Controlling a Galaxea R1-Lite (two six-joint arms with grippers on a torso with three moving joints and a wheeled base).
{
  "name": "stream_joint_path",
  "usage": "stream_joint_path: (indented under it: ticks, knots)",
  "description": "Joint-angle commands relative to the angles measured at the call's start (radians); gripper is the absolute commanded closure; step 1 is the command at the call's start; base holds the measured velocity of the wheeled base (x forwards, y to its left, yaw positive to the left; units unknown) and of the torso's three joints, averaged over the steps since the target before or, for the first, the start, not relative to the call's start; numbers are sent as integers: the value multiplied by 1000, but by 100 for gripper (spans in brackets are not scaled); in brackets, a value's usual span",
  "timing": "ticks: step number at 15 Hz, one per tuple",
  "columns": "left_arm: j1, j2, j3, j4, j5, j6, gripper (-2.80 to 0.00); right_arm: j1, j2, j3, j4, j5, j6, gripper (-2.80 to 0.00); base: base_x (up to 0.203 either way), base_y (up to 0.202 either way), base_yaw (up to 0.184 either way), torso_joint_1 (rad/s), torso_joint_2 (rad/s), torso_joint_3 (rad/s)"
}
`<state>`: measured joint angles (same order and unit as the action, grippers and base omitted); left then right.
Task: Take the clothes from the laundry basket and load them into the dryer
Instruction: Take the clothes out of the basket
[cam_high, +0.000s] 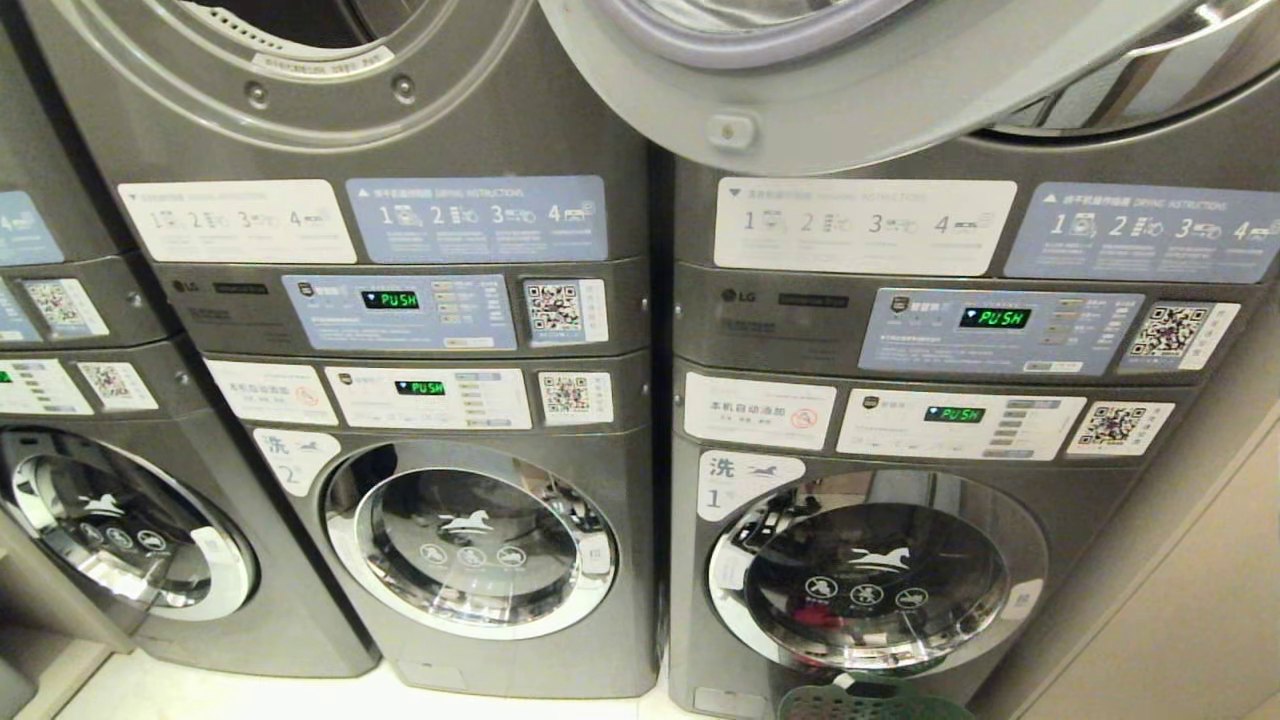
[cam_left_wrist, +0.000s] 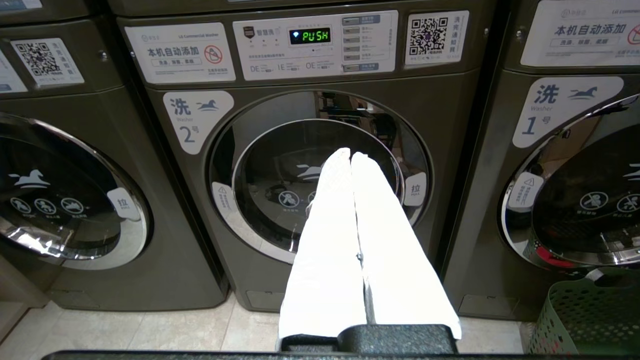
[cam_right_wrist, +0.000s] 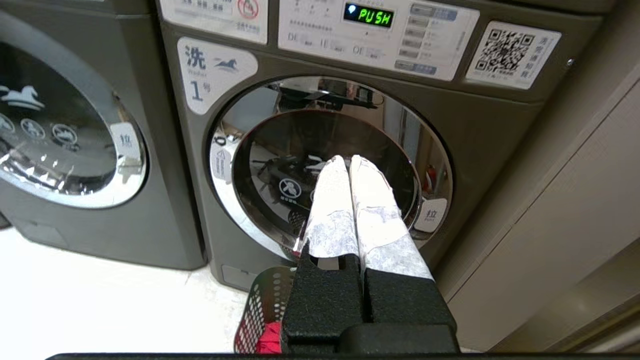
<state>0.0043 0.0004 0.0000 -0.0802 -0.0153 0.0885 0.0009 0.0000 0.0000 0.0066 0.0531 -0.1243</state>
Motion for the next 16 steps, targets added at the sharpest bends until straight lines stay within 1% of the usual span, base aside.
stream_joint_path:
  ticks: [1,9,16]
  knots:
    - [0,-2,33,-1,0,0,0,1,2,2,1,4,-5,0,0,0,0,-144,322,181]
    - [0,-2,32,-1,0,0,0,1,1,2,1,2,8,0,0,0,0,-164,372,209]
    - [0,-2,34,-1,0,0,0,1,0,2,1,1,14,0,0,0,0,-224,532,305]
